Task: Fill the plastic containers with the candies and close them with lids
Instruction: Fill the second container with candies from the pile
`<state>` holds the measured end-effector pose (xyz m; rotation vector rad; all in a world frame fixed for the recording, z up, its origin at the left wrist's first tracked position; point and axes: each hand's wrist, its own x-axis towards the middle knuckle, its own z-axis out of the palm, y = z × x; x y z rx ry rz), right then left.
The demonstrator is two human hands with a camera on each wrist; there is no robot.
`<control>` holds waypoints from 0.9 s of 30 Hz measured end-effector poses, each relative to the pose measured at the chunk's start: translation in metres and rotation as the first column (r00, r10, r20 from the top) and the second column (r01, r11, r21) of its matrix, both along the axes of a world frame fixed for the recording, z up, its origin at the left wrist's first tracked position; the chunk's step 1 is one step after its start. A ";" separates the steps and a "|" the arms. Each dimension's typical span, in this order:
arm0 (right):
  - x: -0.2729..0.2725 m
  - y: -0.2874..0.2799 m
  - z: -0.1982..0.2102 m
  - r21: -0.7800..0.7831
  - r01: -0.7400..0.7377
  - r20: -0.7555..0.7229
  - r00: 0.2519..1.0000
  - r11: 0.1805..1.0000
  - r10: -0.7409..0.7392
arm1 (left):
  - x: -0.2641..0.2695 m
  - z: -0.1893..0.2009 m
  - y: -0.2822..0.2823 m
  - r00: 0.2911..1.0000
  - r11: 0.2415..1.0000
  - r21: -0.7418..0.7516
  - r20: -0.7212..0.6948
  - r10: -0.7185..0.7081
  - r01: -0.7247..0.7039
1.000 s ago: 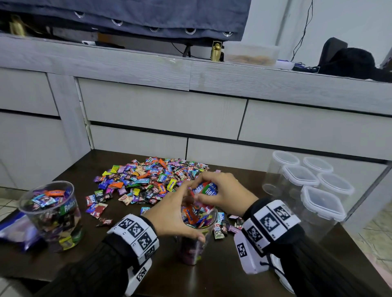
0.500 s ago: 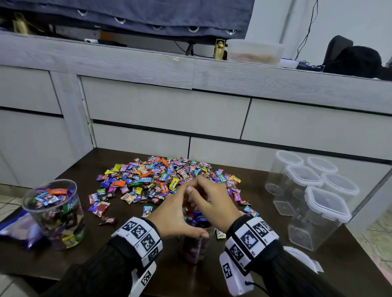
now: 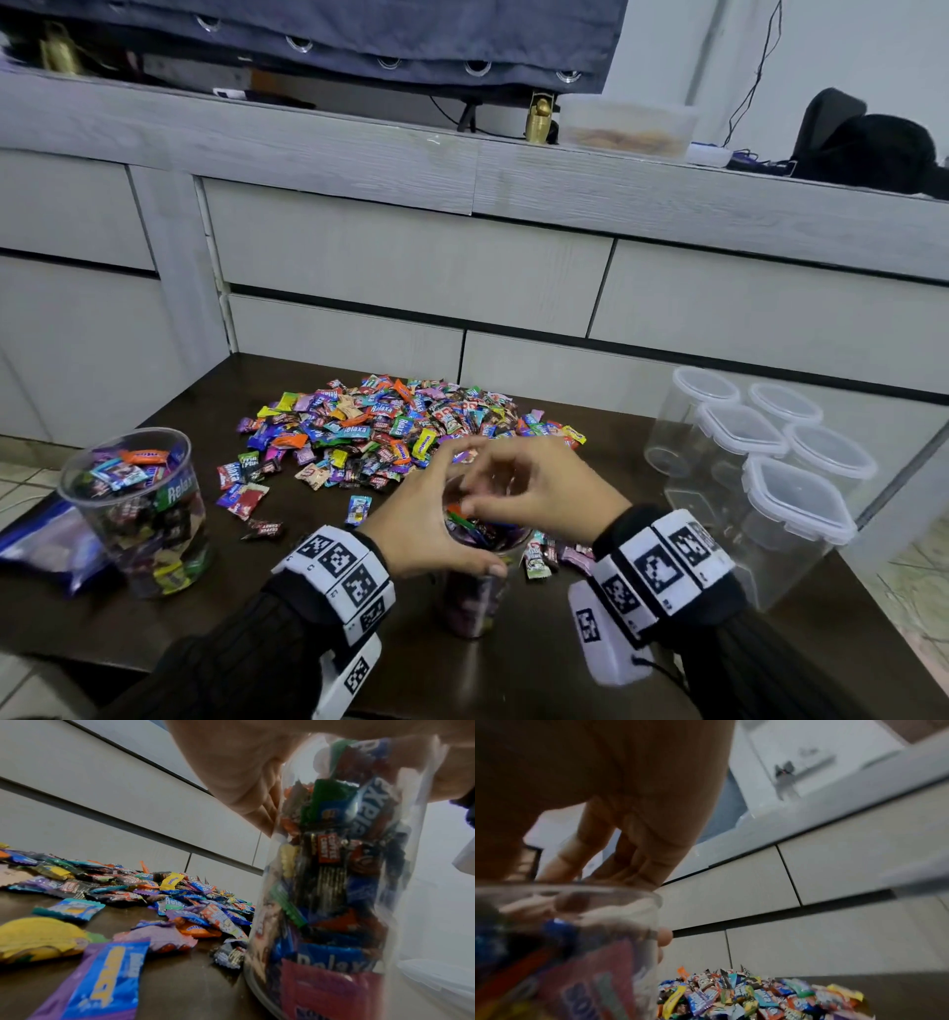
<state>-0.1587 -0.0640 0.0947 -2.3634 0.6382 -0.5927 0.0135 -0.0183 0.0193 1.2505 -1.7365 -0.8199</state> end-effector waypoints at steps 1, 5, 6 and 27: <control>-0.001 0.002 0.001 -0.044 -0.041 -0.118 0.992 0.998 0.035 | 0.000 0.001 0.000 1.000 1.000 0.000 0.005 -0.004 0.004; 0.007 0.007 -0.002 -0.168 -0.097 -0.326 0.945 0.981 0.037 | -0.002 0.004 0.000 1.000 1.000 -0.005 -0.016 -0.025 0.025; 0.010 0.008 -0.002 -0.177 -0.096 -0.349 0.937 0.979 0.029 | -0.002 0.004 0.000 1.000 1.000 -0.005 -0.018 -0.025 0.025; -0.059 -0.059 -0.165 -0.087 0.874 -0.559 0.354 0.477 -0.750 | -0.001 0.000 0.003 0.998 0.998 0.064 -0.055 0.008 -0.004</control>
